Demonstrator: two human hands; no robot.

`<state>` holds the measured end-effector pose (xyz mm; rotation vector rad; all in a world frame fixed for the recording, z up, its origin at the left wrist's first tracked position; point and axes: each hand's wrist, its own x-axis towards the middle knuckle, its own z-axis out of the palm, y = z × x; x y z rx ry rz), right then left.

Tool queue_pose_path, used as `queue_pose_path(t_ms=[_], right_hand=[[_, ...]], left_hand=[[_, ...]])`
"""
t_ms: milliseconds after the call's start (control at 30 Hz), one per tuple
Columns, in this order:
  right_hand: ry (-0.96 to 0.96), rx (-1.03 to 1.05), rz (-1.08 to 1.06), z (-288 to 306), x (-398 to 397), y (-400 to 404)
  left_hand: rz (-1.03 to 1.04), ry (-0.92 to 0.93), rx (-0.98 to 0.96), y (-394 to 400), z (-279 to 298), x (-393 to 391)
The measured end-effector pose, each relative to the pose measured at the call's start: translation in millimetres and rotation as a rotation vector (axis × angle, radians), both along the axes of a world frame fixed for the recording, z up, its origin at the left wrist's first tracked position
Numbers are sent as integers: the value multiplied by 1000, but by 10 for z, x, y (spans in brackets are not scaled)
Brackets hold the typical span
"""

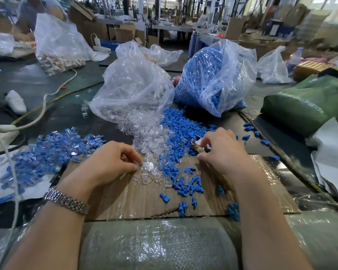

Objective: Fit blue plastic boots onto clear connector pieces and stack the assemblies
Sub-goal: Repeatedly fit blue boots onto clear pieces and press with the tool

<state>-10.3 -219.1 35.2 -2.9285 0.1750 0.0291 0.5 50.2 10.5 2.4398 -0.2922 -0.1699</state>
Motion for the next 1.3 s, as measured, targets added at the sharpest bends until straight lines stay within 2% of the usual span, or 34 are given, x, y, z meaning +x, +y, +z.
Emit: queue_pose_path(t_ms=[133,233,533,700,800,867,933,1033,1100,1300], right_hand=[[142,143,214,33,-58,32],[140,139,253,-1,-41,69],[86,139,196,-76,41,127],[56,39,192,-103,50,214],[-41,21,179,-105,38,203],[-183,183,170,-77,35,169],[-284,473,163,-26,11,157],[-271,858,242,43,-59,215],[-244,1033,323,68,-97,265],[-264,1090,463,65,-131,309]], left_hand=[[58,-69,-16,-25,-9,0],[127,-75,-191,-28,12,-1],[119,219,-801,-157,21,-23],[124,373,-1039,-194,-5,-11],[94,471,-1166,-217,1,-20],[63,504,-1214,-224,7,-23],[33,520,-1238,-229,7,-18],[-16,539,-1252,-236,8,-12],[-34,517,-1228,-240,12,-17],[-44,440,-1254,-267,13,-58]])
